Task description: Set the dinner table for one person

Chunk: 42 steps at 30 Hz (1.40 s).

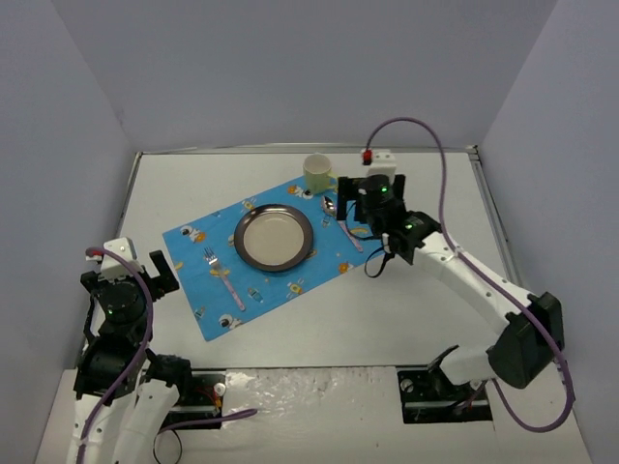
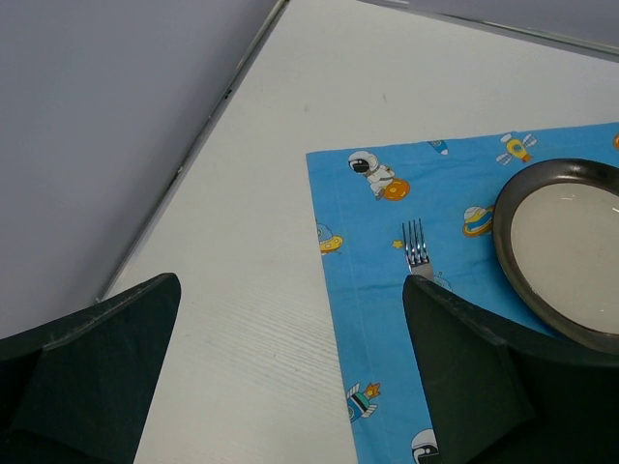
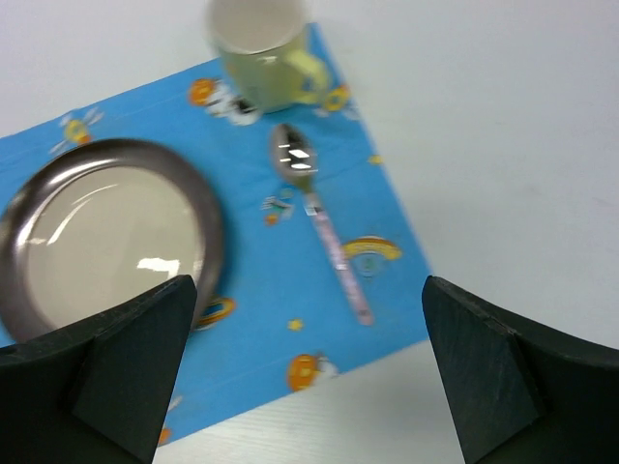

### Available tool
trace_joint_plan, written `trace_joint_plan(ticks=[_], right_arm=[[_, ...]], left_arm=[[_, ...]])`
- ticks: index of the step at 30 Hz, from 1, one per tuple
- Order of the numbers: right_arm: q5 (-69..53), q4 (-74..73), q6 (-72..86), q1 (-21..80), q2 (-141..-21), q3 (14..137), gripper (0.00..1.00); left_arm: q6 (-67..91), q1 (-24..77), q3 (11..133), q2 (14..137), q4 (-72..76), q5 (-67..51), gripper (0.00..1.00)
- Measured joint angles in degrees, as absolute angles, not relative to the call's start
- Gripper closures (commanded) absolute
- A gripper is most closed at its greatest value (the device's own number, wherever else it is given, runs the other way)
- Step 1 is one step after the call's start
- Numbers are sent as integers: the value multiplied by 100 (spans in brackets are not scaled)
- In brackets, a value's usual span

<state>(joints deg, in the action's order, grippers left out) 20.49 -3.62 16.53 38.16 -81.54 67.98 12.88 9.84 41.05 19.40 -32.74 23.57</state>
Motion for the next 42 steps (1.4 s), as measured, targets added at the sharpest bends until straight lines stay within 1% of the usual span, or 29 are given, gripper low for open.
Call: trace_joint_plan(ticks=[4, 6, 13, 18, 20, 25, 42], right_arm=[[2201, -442, 1570, 2695, -6978, 6104, 0], [2473, -421, 1570, 2389, -6301, 5809, 0], [3290, -490, 1444, 2333, -4174, 4940, 0], [3736, -535, 1408, 2333, -2936, 4456, 0], [3948, -572, 1440, 2333, -2616, 4332, 0], [4092, -585, 1391, 2333, -2317, 4242, 0], [3999, -589, 1352, 2366, -2250, 4187, 0]], left_arm=[[1289, 987, 4167, 1926, -3471, 2307, 3], [1295, 991, 4178, 1898, -3551, 2292, 3], [1356, 996, 4267, 1830, -3804, 2300, 3], [1392, 996, 4289, 1772, -3834, 2318, 3], [1420, 996, 4289, 1729, -3867, 2318, 3], [1472, 997, 4289, 1564, -3907, 2332, 3], [1590, 997, 4289, 1471, -3922, 2517, 3]])
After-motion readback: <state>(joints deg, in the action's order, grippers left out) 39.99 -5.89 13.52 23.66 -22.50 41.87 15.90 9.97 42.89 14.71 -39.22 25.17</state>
